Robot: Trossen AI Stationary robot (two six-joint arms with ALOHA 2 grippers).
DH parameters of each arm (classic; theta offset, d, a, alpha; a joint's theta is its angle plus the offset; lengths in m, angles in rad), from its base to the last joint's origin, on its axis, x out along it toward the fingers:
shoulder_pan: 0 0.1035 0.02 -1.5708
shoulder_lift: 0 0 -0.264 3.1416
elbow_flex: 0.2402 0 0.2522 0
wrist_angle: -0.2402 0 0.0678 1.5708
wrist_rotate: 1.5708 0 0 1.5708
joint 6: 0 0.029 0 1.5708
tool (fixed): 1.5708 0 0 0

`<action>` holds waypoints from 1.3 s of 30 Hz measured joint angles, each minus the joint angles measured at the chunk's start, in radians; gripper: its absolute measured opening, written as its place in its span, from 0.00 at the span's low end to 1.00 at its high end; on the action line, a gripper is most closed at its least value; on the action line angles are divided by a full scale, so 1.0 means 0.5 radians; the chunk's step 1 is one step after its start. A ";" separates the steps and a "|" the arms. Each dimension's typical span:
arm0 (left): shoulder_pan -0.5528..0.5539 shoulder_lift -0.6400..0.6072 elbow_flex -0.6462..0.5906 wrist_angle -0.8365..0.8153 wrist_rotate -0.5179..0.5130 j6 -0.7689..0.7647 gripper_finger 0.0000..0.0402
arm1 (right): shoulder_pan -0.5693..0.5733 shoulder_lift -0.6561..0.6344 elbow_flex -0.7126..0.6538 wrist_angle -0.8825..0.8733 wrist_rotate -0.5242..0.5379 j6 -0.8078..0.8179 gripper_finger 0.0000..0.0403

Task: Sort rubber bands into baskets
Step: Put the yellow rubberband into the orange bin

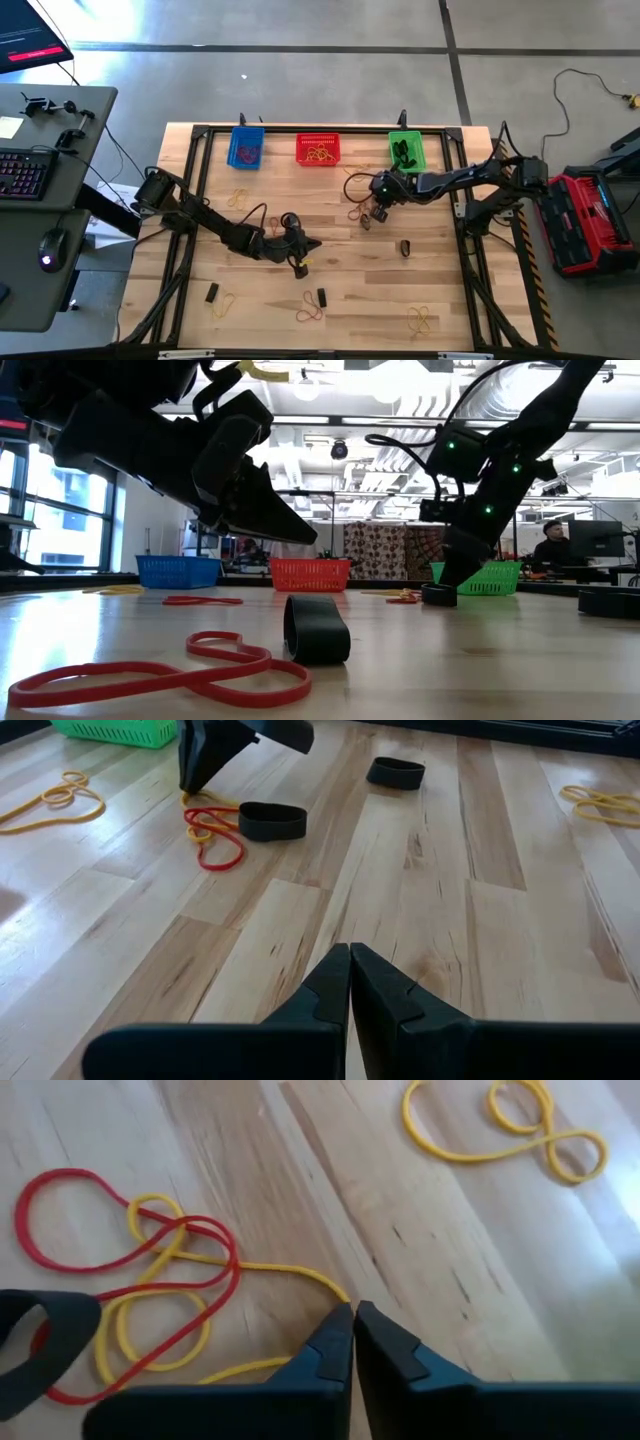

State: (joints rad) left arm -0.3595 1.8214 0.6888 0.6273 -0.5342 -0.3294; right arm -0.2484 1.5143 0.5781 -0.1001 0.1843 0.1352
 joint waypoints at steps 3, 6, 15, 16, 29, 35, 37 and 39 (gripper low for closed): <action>0.000 0.000 0.000 -0.001 0.001 0.000 0.01 | 0.004 0.000 0.015 -0.038 0.042 -0.010 0.01; 0.000 0.000 0.000 -0.001 0.000 -0.002 0.01 | 0.013 -0.001 0.063 -0.072 0.047 -0.010 0.01; 0.000 0.000 0.000 -0.002 0.000 -0.020 0.01 | 0.123 -0.001 0.185 -0.148 0.117 -0.044 0.00; 0.000 0.000 0.000 -0.002 0.000 -0.020 0.01 | 0.142 -0.001 0.202 -0.160 0.134 -0.047 0.00; 0.000 0.000 0.000 -0.003 0.000 -0.021 0.01 | 0.361 -0.002 0.492 -0.502 0.366 -0.062 0.01; 0.000 0.000 0.000 -0.003 0.000 -0.019 0.01 | 0.300 -0.002 0.487 -0.579 0.341 -0.019 0.07; 0.000 0.000 0.000 -0.003 0.000 -0.019 0.01 | 0.274 -0.002 0.487 -0.582 0.310 -0.007 0.10; 0.000 0.000 0.000 -0.003 0.000 -0.019 0.01 | 0.248 -0.002 0.487 -0.579 0.289 -0.003 0.14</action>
State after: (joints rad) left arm -0.3595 1.8214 0.6888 0.6258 -0.5343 -0.3389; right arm -0.1242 1.5131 0.8215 -0.3898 0.3287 0.1337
